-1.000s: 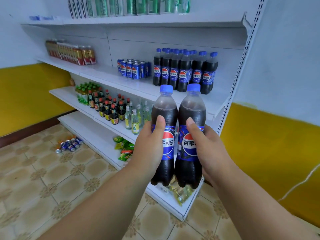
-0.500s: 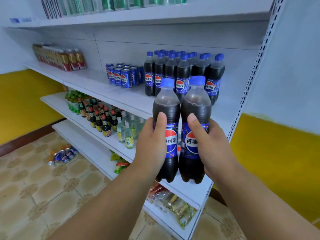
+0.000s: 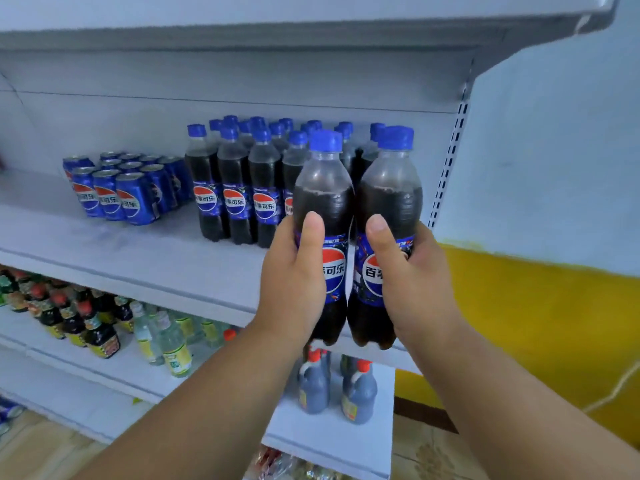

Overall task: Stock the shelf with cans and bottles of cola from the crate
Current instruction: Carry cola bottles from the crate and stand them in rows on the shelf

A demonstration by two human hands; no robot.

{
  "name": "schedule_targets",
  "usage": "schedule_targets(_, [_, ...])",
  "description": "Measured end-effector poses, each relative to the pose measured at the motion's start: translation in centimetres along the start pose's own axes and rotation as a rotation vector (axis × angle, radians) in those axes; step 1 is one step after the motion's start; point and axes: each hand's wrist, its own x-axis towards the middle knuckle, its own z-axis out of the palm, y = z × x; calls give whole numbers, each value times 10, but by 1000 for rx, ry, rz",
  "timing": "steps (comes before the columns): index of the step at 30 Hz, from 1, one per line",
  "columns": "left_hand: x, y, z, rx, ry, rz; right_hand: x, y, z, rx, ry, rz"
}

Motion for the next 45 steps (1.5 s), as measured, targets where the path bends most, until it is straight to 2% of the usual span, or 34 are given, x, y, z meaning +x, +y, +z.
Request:
schedule_targets(13, [97,-82,1,-62,-213,96,66,64,54,-82,289,-46])
schedule_targets(20, [123,-104,18,-42,-199,228,95,81,57,-169,388,-133])
schedule_targets(29, [141,-127,33,-18,-175,288,122,96,53,-246,440,-211])
schedule_targets(32, [140,-125,28,35,-223,288,121,97,52,-261,425,-231])
schedule_targets(35, [142,-110,13,283,-308,261,118,96,46,-335,389,-167])
schedule_targets(38, [143,-96,-16,665,-293,367,108,94,38,-534,327,-103])
schedule_targets(41, [138,-88,-30,876,-333,346,93,94,35,-748,294,-149])
schedule_targets(45, [135,-77,-19,1149,-405,341,88,93,33,-804,277,-86])
